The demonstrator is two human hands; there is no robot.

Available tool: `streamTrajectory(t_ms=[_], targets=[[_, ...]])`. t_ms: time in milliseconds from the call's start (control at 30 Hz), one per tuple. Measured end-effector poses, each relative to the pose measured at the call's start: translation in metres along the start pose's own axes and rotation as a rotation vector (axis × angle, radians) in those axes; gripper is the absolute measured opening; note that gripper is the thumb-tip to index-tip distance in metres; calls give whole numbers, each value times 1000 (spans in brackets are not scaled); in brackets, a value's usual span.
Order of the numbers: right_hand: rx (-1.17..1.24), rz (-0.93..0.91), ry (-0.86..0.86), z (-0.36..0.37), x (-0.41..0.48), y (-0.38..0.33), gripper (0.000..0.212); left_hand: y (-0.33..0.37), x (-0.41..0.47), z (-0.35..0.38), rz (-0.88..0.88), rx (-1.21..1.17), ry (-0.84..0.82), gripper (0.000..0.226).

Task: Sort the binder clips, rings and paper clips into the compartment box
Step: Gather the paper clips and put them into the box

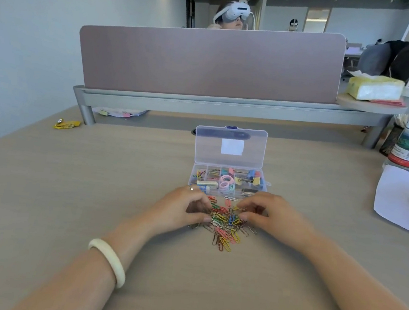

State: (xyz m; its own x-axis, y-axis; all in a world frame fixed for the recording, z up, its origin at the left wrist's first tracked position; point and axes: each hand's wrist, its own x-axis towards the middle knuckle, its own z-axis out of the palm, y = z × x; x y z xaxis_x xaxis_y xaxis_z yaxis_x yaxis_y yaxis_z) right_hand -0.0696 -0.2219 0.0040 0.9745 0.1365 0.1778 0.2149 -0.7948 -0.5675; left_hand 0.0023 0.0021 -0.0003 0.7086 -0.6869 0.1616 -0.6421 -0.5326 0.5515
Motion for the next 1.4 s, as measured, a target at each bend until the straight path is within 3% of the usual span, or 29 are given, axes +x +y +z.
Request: streamTrajectory(t_ms=[67,167,233,267,400,533,800,1400], targets=[[31,-4,5,-4,-2,2,41,-4,-2,-2,-1,0,19,50],[-67,-7,-121,-3,-7,0,74,-5,-6,-2,-2,104,-89,98],[-202,-33,-148,4,-6,-4,86,-3,-5,1,14,180,-120,110],[-226,-40,-140,8,-5,-6,86,-1,-3,3,15,188,-116,105],[-162,-77,-74,17,1,-11,64,3,1,10,59,88,-44,50],[-129,-114,-25,19,1,-15,35,8,2,12,114,66,-10,26],[-230,-117,32,23,0,-20,21,16,0,14,88,129,38,10],[6,-70,145,14,-3,-14,8,10,-1,6,0,7,163,12]])
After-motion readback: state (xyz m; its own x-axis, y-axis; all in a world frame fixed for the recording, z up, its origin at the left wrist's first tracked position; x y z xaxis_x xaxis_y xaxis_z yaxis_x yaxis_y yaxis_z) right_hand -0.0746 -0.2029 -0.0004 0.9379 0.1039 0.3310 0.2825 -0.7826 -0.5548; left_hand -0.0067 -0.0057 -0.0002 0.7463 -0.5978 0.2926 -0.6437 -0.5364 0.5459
